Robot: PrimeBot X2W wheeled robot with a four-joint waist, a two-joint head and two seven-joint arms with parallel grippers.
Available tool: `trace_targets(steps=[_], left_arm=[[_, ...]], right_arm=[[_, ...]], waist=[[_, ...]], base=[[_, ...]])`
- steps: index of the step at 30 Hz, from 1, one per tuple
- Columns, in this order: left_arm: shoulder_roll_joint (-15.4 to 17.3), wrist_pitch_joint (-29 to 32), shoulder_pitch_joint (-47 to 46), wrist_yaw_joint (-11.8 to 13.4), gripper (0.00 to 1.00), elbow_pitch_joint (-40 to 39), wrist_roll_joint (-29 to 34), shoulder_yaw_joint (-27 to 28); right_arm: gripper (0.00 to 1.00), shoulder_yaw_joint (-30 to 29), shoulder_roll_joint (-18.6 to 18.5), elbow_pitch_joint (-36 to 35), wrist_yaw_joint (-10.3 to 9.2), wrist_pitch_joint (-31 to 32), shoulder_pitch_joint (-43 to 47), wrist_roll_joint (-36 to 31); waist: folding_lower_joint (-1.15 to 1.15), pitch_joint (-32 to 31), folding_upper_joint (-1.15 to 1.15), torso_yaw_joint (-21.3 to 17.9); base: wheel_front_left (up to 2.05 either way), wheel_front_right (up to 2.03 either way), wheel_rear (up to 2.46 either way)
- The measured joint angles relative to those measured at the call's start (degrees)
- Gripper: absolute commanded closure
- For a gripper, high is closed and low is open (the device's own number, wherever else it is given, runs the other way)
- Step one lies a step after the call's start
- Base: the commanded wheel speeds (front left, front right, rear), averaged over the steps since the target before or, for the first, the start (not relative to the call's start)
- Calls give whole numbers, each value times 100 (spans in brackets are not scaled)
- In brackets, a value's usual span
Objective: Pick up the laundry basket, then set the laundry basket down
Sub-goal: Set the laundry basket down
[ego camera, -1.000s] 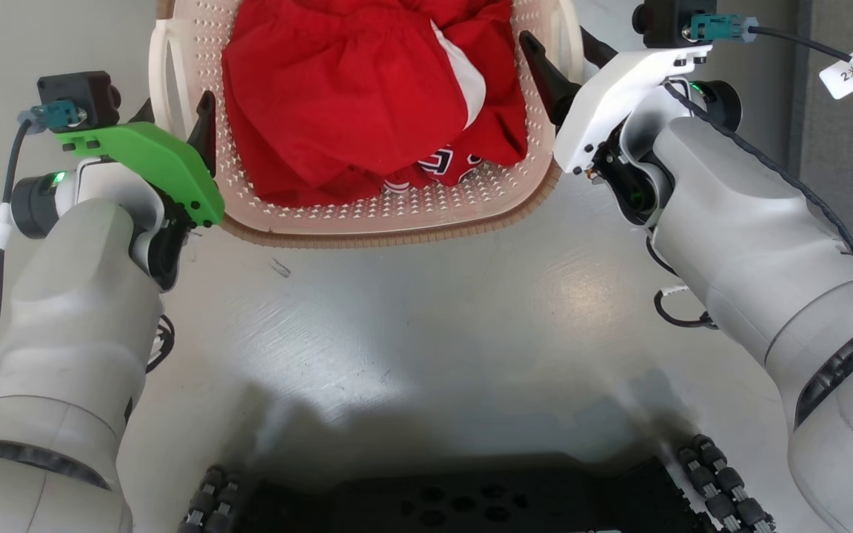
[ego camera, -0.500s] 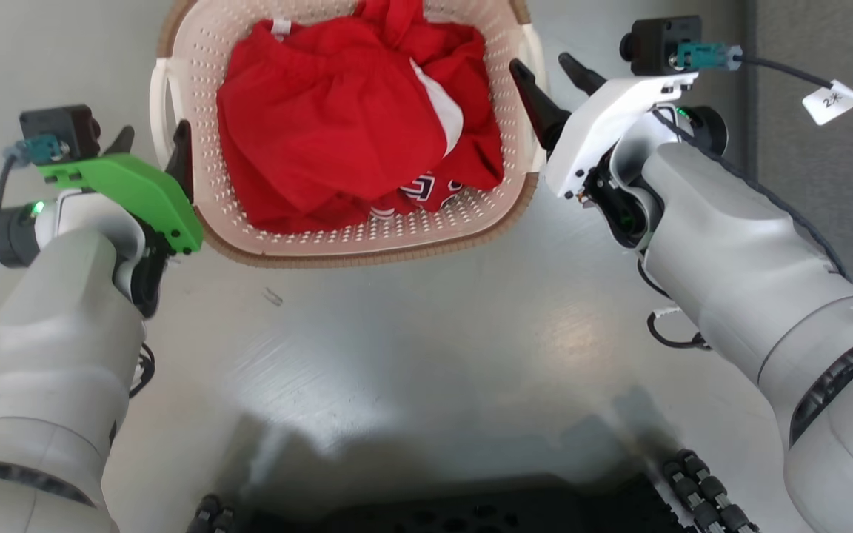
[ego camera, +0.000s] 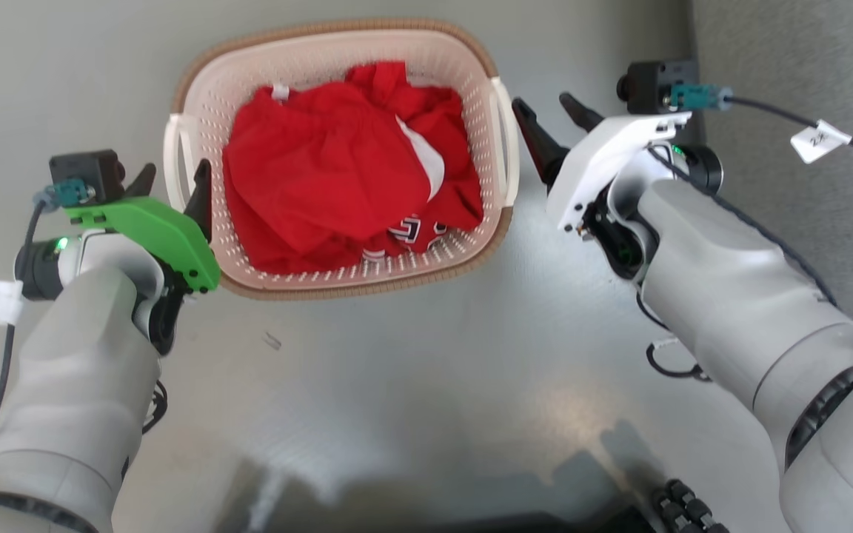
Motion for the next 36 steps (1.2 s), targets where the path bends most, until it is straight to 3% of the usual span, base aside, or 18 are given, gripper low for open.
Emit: trace_targets(steps=[13,23,36], left_arm=[[178,-4,447,0,0,-483,1,188],[400,-5,995,0,0,-1003,168,641],[383,-5,1717,142,0,-1831,396,1161]], right_arm=[[0,-1,5,-18,34,-51,376,-24],[0,-495,-13,-176,37,-51,629,-341],[0,-944,-190,-645,51,-51,1329,-890]], waist=[[0,-885,0,-50],[0,-1662,0,-77],[0,-2620,0,-100]], base=[[0,0,0],[0,0,0],[0,0,0]])
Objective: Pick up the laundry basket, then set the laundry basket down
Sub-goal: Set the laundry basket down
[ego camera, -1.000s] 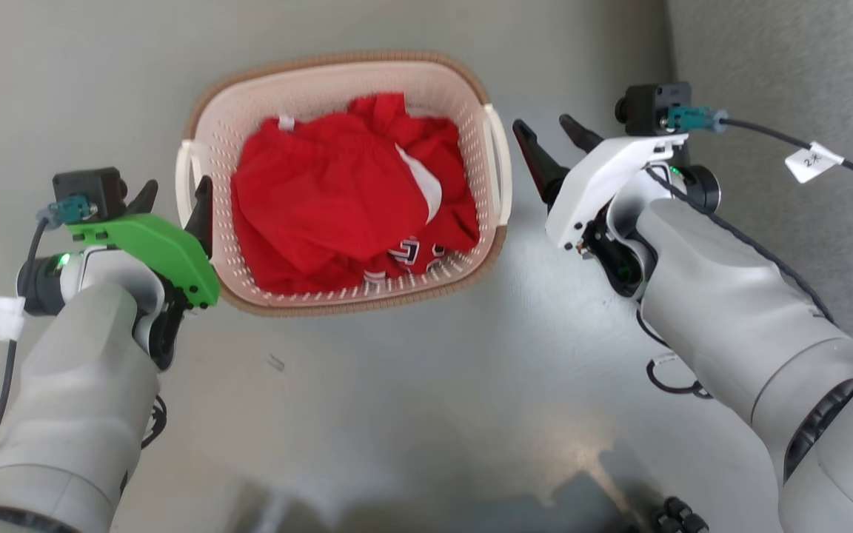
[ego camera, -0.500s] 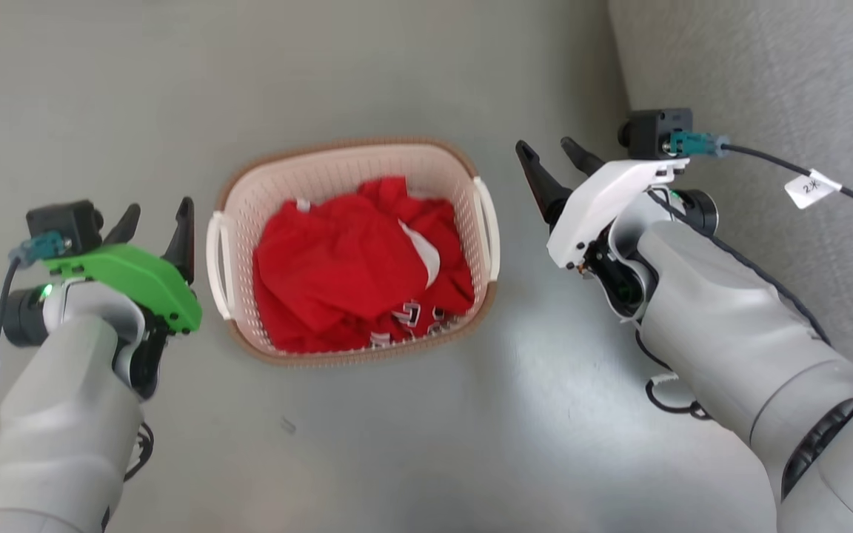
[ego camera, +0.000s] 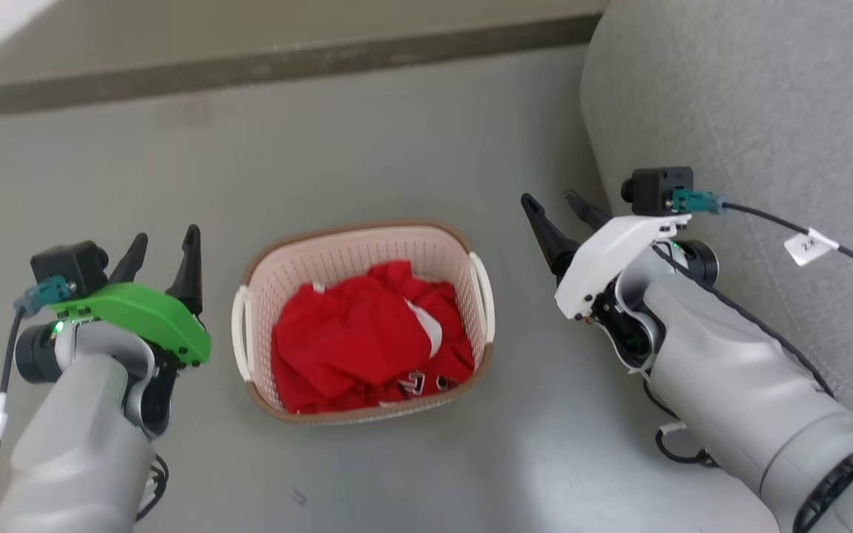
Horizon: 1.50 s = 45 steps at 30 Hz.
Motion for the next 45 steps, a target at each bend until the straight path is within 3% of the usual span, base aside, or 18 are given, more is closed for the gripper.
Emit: trace_targets(steps=[17,32,45], left_arm=[[55,0,1243,375,0,-1388,624,787],[-99,-1,2163,523,0,-2650,1188,1486],[-407,-16,2724,566,0,-3552,1527,2039]], right_arm=[[0,-1162,-378,-1541,-358,-10,1093,-1100],[0,-2226,-497,-2899,-808,-20,2143,-2053],[0,-2813,-501,-3804,-917,-26,2923,-2867]], waist=[[0,-965,0,63],[0,-1190,0,74],[0,-1210,0,117]], base=[[0,0,0],[0,0,0],[0,0,0]])
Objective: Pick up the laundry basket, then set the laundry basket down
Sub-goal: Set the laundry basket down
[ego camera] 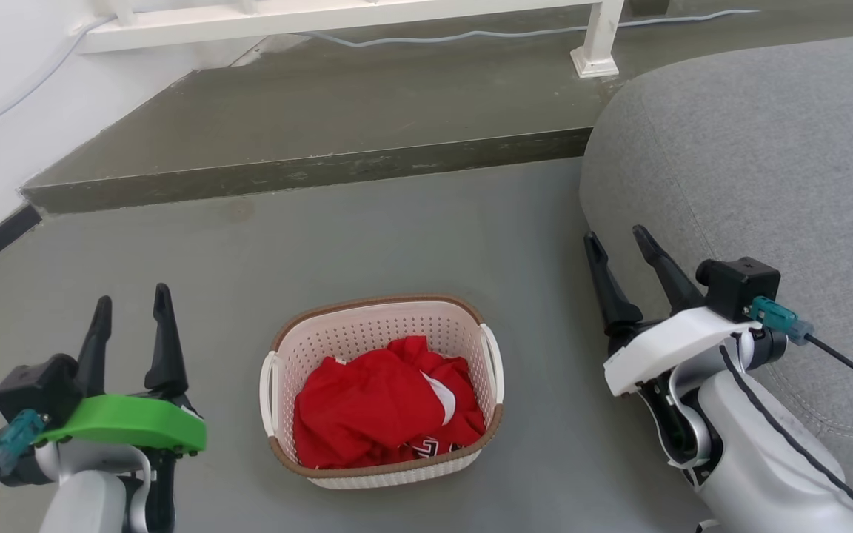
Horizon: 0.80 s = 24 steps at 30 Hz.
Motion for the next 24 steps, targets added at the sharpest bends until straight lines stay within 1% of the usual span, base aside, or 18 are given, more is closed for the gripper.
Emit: trace_targets(steps=[4,16,24], left_arm=[[-113,-1,116,-59,0,-189,47,41],[-210,-1,414,-256,0,-421,196,236],[-259,-1,470,-324,0,-488,335,344]], right_arm=[[0,-76,43,-182,0,0,124,-165],[0,-303,162,-447,9,0,534,-472],[0,-416,211,-531,18,0,725,-637]], waist=[[0,-5,0,15],[0,-2,0,39],[0,15,0,44]], base=[[0,0,0],[0,0,0],[0,0,0]])
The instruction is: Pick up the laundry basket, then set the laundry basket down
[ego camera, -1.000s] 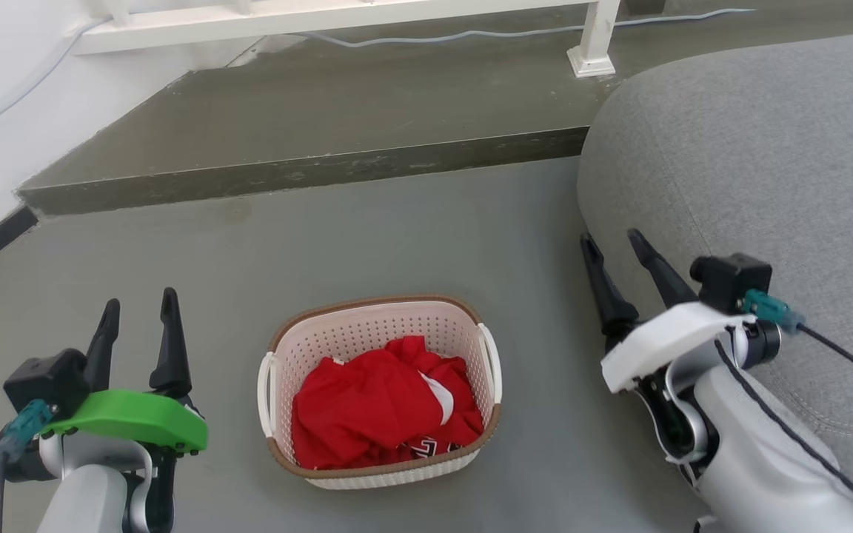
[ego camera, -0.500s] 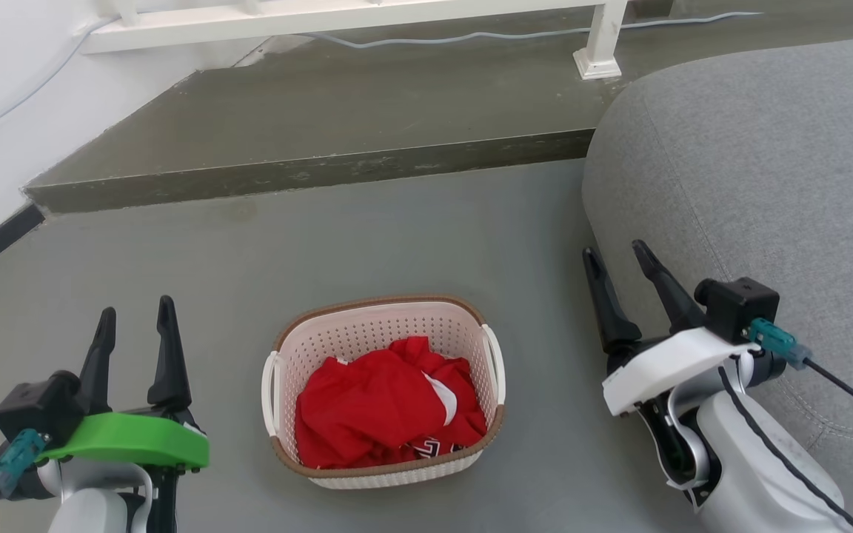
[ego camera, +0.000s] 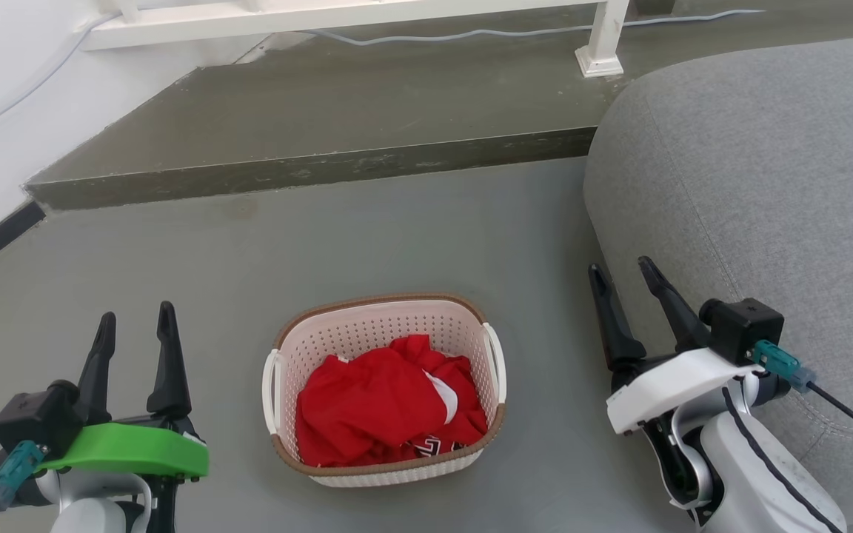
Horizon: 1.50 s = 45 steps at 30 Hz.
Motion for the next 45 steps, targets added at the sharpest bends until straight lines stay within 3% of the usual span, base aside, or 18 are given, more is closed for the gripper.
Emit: trace_targets(steps=[32,33,45], left_arm=[[-141,0,188,-188,0,-78,204,182],[-145,1,189,-188,100,-59,203,180],[-247,188,298,-188,100,336,-141,214]], right_arm=[[0,-372,187,-97,319,0,321,-392],[100,-371,197,-77,319,1,324,-391],[100,-403,274,140,352,36,615,-24]], waist=[[0,-30,0,18],[0,-28,0,18],[1,-55,0,22]], base=[[0,0,0],[0,0,0],[0,0,0]])
